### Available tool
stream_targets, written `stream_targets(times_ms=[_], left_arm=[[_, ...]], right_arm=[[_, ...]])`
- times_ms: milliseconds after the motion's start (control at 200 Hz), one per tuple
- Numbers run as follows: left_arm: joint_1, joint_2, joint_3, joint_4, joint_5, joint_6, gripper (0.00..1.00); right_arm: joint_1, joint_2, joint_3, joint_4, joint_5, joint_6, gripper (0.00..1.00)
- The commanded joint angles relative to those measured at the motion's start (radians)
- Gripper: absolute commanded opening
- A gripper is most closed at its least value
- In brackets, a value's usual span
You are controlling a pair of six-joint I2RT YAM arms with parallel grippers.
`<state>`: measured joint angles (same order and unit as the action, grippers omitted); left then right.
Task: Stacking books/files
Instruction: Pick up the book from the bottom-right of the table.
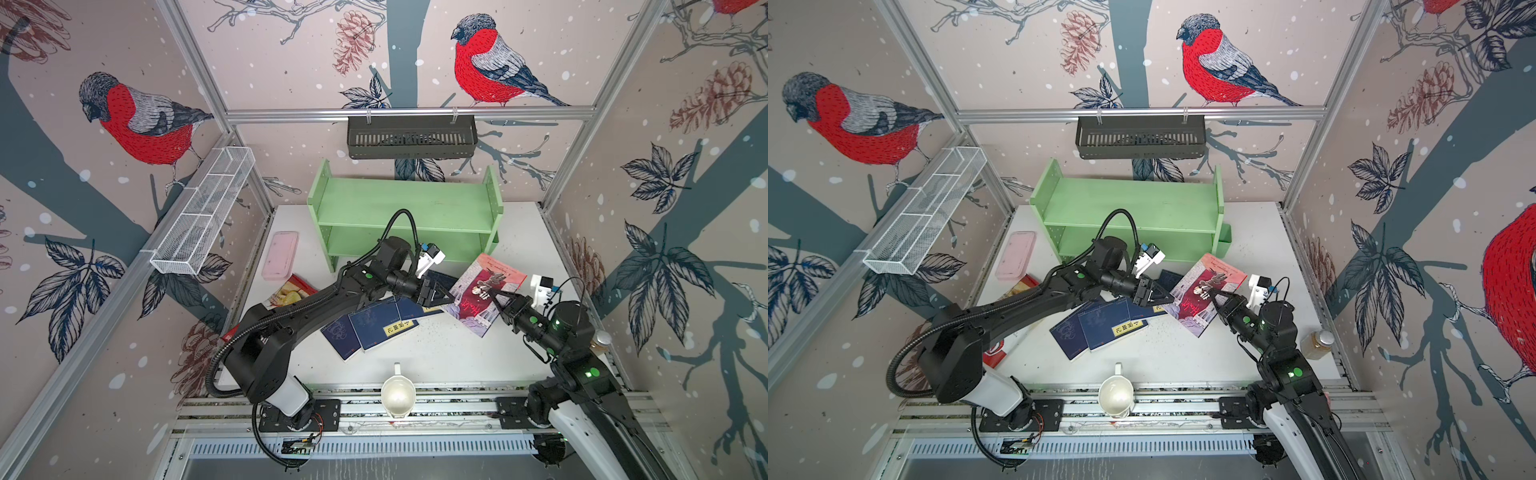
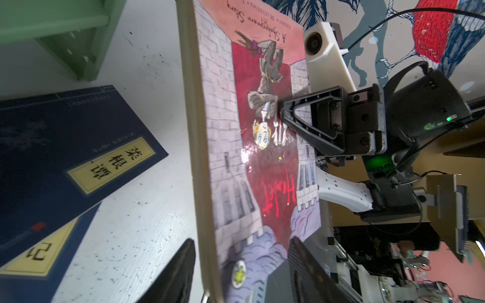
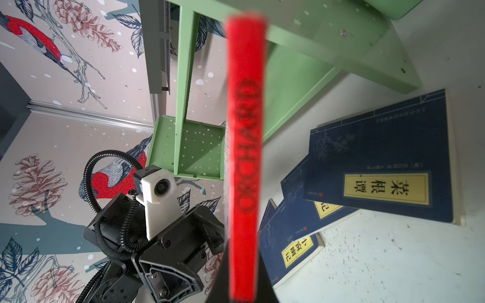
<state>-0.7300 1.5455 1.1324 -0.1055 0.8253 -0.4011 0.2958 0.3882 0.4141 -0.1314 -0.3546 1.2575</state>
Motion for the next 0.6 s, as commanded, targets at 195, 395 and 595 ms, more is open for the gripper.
stream_targets(times_ms=[195,395,595], left_arm=[[0.147,-0.116,0.023,-0.127,-0.139,0.074,0.67],[0.159,-0.180,-0.075,-0.068,0.008,-0.030,0.69],[0.136,-0.191,-0.227,0.212,0.117,-0.229,0.80]], right_arm=[[-0.004,0.033,-0.007,0.148,0.090,0.094,0.02],[0.002,0.048,0.003,0.181,0.124,0.145,0.02],[0.059,0.110,0.021,0.223,0.156,0.174,0.02]])
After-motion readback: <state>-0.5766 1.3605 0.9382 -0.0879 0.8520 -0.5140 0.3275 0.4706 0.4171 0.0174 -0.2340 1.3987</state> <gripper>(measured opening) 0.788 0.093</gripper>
